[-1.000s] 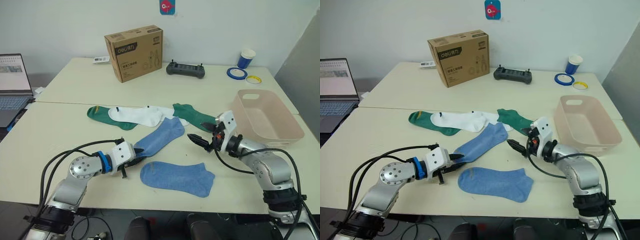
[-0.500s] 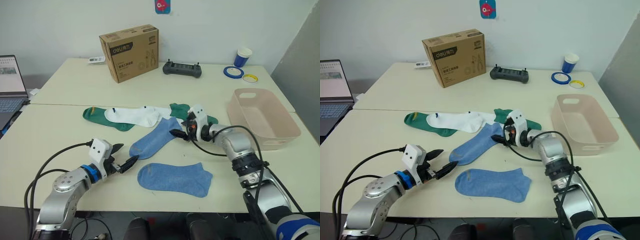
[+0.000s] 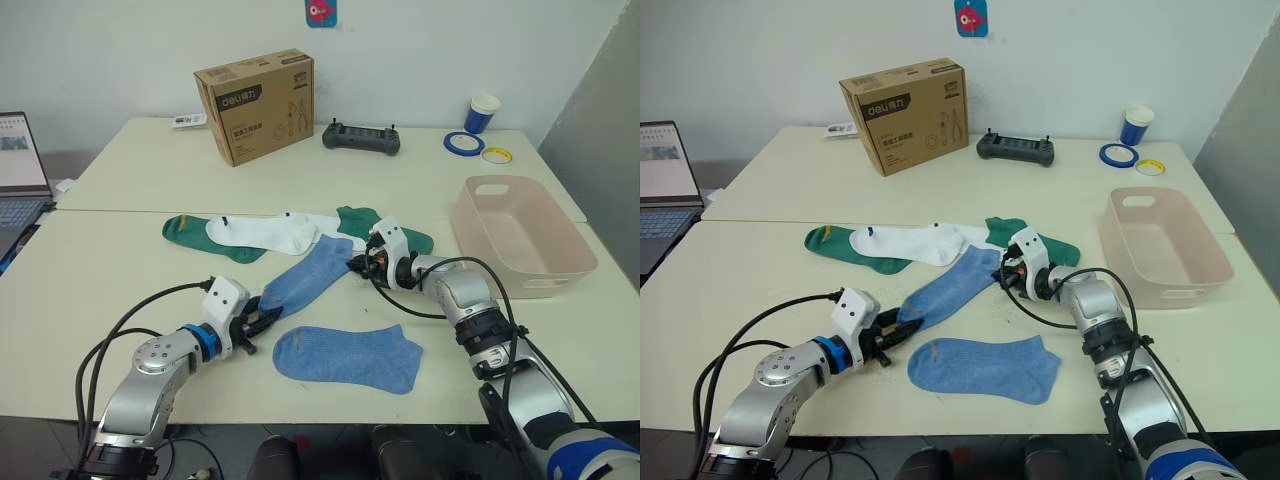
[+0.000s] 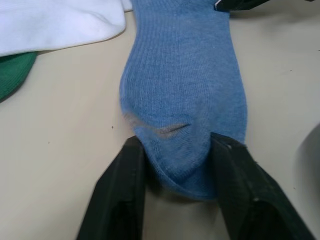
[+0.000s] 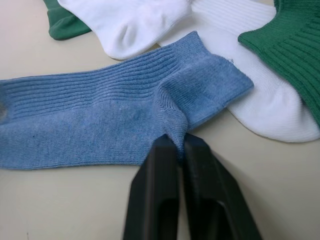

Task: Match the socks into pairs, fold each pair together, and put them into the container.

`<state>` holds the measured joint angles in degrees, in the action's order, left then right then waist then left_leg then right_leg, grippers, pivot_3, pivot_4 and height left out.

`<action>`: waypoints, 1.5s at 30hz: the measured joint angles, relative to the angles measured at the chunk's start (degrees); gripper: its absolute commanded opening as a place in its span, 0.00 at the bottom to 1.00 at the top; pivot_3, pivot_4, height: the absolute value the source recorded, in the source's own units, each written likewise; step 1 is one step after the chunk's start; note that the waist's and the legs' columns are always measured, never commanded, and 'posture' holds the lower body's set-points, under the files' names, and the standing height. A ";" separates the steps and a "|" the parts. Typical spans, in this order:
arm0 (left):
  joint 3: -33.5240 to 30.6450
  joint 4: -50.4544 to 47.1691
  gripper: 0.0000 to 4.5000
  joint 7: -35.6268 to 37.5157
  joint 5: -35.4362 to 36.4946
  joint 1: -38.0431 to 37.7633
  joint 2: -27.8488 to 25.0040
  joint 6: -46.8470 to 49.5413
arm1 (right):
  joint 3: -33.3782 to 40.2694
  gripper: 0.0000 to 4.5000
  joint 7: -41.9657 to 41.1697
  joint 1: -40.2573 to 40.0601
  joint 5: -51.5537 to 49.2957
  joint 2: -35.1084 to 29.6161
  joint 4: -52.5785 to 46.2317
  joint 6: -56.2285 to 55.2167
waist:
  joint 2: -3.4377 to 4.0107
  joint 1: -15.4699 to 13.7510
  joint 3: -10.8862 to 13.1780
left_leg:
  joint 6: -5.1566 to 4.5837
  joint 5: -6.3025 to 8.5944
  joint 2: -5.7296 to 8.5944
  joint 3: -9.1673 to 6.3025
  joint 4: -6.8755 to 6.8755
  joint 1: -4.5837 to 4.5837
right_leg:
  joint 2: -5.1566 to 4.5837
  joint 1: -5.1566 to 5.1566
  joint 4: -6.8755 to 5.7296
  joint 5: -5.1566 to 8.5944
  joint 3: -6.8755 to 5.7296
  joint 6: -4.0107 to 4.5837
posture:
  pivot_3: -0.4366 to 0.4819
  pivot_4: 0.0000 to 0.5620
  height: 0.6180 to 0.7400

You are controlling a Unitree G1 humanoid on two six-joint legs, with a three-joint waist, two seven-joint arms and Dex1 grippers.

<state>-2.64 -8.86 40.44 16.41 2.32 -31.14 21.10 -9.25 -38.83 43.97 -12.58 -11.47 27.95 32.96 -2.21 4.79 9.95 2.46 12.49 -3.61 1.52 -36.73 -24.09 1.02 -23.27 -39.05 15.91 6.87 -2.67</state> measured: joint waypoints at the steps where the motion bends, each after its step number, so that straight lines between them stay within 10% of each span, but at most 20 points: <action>1: 0.01 0.02 0.06 0.30 0.01 0.11 -0.04 0.00 | 0.14 0.00 0.01 -0.35 -0.01 -0.11 -0.79 0.10 | 0.00 -0.01 0.00 | 0.00 0.00 0.00 -0.01 0.00 0.00 | 0.00 0.00 0.00 0.00 -0.01 0.00 | 0.48 0.27 1.00; 16: 0.78 -11.52 0.00 11.90 9.92 3.13 -8.41 10.69 | 5.59 0.00 0.15 -21.12 -10.12 -13.63 -47.85 23.83 | 0.01 -0.12 0.01 | 0.00 0.00 0.01 -0.10 0.13 -0.13 | -0.01 -0.10 0.06 0.24 -0.02 -0.22 | 0.48 0.27 1.00; 28: 7.41 -11.49 0.00 16.34 9.58 4.99 -14.38 16.63 | 15.35 0.00 13.32 -40.58 -20.19 -7.42 -73.39 42.10 | -0.01 -0.03 0.00 | 0.01 0.00 0.04 0.02 0.10 0.04 | -0.08 -0.01 0.08 0.43 0.09 0.09 | 0.48 0.27 1.00; 31: 9.03 -10.70 0.05 16.56 8.73 5.05 -13.86 15.59 | 15.46 0.16 14.66 -42.68 -21.18 -6.72 -74.62 43.79 | -0.01 0.03 0.00 | 0.01 0.00 0.02 0.00 0.11 0.04 | -0.08 -0.02 0.08 0.44 0.07 0.11 | 0.48 0.27 1.00; 40: 7.10 -7.79 0.64 17.61 8.75 4.97 -13.53 13.22 | 20.92 0.84 6.74 -40.50 -29.14 -19.67 -72.10 44.56 | -0.05 0.02 0.02 | 0.00 0.00 0.03 0.06 0.12 0.04 | -0.09 -0.03 0.11 0.45 0.08 0.12 | 0.48 0.27 1.00; 45: 3.90 -5.95 0.64 17.73 10.26 5.32 -13.65 13.17 | 18.34 0.84 -4.26 -30.00 -29.08 -29.23 -59.86 36.00 | -0.04 0.21 0.09 | 0.00 0.00 0.03 0.10 0.11 0.13 | -0.08 -0.01 0.11 0.40 0.09 0.18 | 0.48 0.27 1.00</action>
<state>1.26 -14.81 58.17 26.67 7.64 -44.78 34.27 9.09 -43.09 13.98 -41.66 -40.70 -31.91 68.96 -2.26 5.00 10.04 2.46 12.49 -3.58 1.62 -36.63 -23.97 0.95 -23.29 -38.94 16.31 6.95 -2.49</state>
